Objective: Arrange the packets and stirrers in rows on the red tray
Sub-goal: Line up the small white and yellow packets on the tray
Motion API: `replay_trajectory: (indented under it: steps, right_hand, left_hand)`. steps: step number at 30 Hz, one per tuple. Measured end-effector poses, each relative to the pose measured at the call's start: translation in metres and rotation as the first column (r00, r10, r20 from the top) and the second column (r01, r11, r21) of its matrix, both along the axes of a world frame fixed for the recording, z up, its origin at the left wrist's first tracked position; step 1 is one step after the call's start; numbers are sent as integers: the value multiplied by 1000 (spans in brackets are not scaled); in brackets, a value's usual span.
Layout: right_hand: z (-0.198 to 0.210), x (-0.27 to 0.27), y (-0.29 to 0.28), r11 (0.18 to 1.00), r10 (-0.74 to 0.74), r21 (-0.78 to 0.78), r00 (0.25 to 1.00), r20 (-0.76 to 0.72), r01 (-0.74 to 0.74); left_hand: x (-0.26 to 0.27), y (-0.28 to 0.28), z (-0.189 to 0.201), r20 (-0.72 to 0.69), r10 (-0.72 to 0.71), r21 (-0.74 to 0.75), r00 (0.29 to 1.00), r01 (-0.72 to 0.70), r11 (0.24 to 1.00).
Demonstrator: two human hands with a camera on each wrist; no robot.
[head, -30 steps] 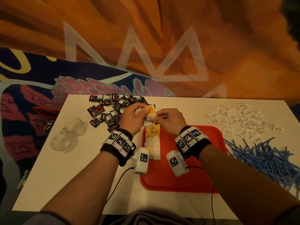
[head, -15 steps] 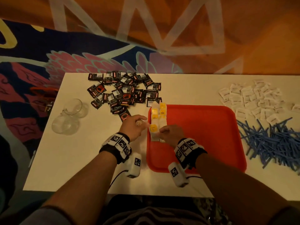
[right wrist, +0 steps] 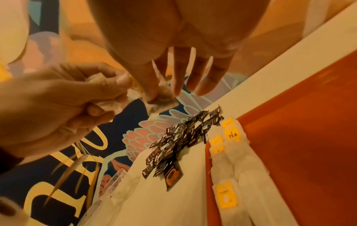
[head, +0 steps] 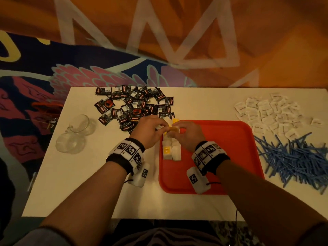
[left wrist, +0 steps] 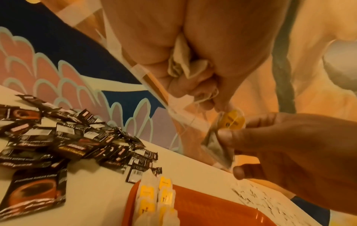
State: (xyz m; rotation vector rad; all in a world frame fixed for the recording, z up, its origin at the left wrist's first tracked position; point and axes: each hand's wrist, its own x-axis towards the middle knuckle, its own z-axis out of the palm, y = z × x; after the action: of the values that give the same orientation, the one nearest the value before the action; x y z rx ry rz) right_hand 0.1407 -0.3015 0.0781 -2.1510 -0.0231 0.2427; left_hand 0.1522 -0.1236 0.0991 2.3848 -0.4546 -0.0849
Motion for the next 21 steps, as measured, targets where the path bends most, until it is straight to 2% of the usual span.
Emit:
replay_trajectory:
  steps: [3,8,11,15,18,21]
  right_hand:
    - [7,3,-4,999,-1,-49,1000,10,2]
    - [19,7,-7,1000,14,7,1000,-7,-14]
    - [21,9,-8,999,42,-5,999,8,-42]
    - [21,9,-11,991,20,129,999,36,-25]
    - [22,10,-14,998,-30,51,999,31,28]
    - [26,8,-14,997,36,60,997,63,-40]
  left_hand:
    - [1,-3,12,62,9,-15,998,-8,1000]
    - [2,-5,17,-40,94,-89,995,-97,991]
    - [2,-10,22,-14,81,-68,997,-82,994]
    - [3,-11,26,-30,108,-141,994,-111,984]
    - [3,-12,29,-23,107,-126,994,-110,986]
    - [2,-11,30,-21,99,-145,995,-101,984]
